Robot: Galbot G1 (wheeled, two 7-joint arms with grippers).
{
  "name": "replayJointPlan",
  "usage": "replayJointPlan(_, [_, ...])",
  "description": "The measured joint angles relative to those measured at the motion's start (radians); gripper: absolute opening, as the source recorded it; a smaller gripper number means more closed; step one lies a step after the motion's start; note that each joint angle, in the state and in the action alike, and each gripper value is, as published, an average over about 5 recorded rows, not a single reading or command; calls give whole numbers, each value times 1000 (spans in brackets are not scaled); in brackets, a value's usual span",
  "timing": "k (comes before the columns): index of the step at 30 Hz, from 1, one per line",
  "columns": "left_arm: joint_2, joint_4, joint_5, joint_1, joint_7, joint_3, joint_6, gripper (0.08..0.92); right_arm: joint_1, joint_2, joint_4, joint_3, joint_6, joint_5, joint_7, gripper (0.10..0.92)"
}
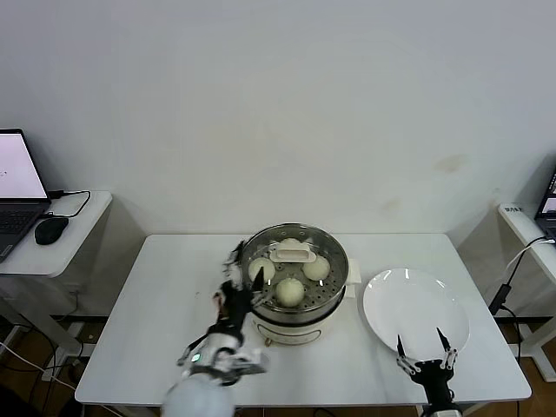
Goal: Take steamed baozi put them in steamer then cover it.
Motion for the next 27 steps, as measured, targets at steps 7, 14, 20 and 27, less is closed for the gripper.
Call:
replayJointPlan(7, [26,-57,-465,201,-129,-215,-200,823,-23,-17,21,-18,7,27,-15,823])
replayJointPlan(14, [16,-60,-834,360,-184,-338,-345,823,-68,-53,58,-42,5,83,-36,823])
replayJointPlan(20, [-11,-28,-997,455,-193,-385,-435,823,-116,-68,89,-58,6,119,-47,823])
replayJointPlan(27, [-40,2,-1082,534,-180,-403,-502,823,-156,-70,113,-71,-1,141,-53,823])
